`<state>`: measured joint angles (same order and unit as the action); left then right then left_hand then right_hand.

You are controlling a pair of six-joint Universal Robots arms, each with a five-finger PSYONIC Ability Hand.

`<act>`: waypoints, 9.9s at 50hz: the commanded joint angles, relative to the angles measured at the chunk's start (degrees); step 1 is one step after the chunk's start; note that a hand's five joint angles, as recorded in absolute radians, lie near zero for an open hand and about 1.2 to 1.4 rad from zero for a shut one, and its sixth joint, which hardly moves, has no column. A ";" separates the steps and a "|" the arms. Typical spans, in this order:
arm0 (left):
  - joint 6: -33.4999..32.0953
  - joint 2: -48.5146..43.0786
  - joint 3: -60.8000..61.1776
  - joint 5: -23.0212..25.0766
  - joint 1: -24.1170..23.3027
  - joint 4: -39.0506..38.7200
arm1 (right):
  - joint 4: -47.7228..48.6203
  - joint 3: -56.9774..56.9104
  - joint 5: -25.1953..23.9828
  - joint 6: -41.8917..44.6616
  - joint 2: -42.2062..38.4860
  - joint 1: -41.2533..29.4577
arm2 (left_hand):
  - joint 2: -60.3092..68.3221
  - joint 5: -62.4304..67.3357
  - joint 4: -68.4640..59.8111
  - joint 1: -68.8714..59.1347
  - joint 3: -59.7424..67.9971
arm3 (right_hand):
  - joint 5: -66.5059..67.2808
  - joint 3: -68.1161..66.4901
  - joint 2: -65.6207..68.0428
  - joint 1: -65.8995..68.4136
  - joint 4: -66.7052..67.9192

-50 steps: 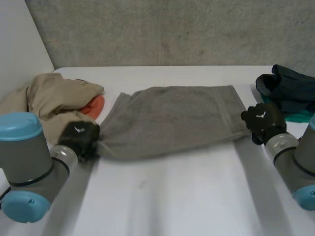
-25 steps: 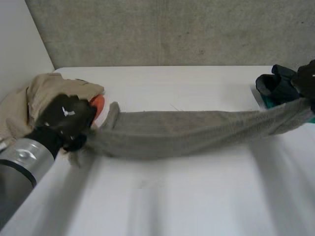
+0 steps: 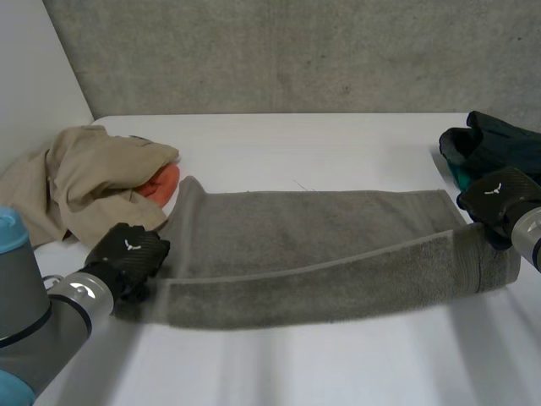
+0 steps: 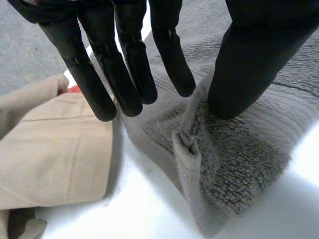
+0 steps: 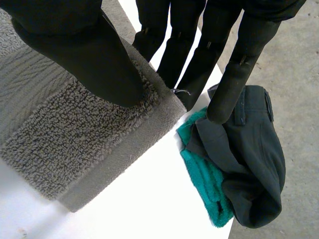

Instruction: Fold the laundry.

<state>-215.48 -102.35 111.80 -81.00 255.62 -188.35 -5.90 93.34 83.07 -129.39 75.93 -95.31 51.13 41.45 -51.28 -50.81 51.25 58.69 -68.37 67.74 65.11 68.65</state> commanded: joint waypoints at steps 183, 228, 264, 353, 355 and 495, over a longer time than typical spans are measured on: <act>5.51 -10.76 -21.71 -7.59 -11.54 -5.10 | 23.48 7.99 -12.60 -10.00 -12.84 17.61 | -41.13 -41.45 41.28 40.81 -41.25 | 11.31 -11.63 12.26 14.89 11.35; 10.08 -4.26 -17.05 -7.59 -12.95 -5.10 | 32.19 5.18 -5.66 -1.64 -13.19 -32.84 | -41.13 -41.45 41.28 40.81 -41.25 | -58.69 58.37 -57.74 -55.11 -58.65; 10.17 -3.99 -16.96 -7.94 -16.55 -6.77 | 31.48 9.32 -6.23 -5.01 -6.30 -28.49 | -41.13 -41.45 41.28 40.81 -41.25 | 11.31 -11.63 12.26 14.89 11.35; 23.35 -20.60 -55.20 17.37 -25.52 17.66 | 36.65 17.93 2.53 -19.68 -11.59 -27.21 | -40.25 -40.56 40.39 39.93 -40.37 | -58.69 58.37 -57.74 -55.11 -58.65; 23.35 -20.52 -55.02 17.37 -25.52 17.49 | 38.15 17.67 2.53 -19.50 -12.21 -27.12 | -40.25 -40.56 40.39 39.93 -40.37 | -58.69 58.37 -57.74 -55.11 -58.65; -1.36 -37.32 -54.85 0.58 14.83 0.10 | 28.93 12.74 -11.62 -14.14 -5.71 -6.73 | 28.81 28.50 -28.67 -29.13 28.69 | -58.69 58.37 -57.74 -55.11 -58.65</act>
<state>-218.56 -139.94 57.51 -83.05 271.46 -186.59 22.83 105.00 71.44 -143.44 69.87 -102.57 44.17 32.17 -42.85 -44.38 42.64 2.46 -11.97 12.26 12.83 12.08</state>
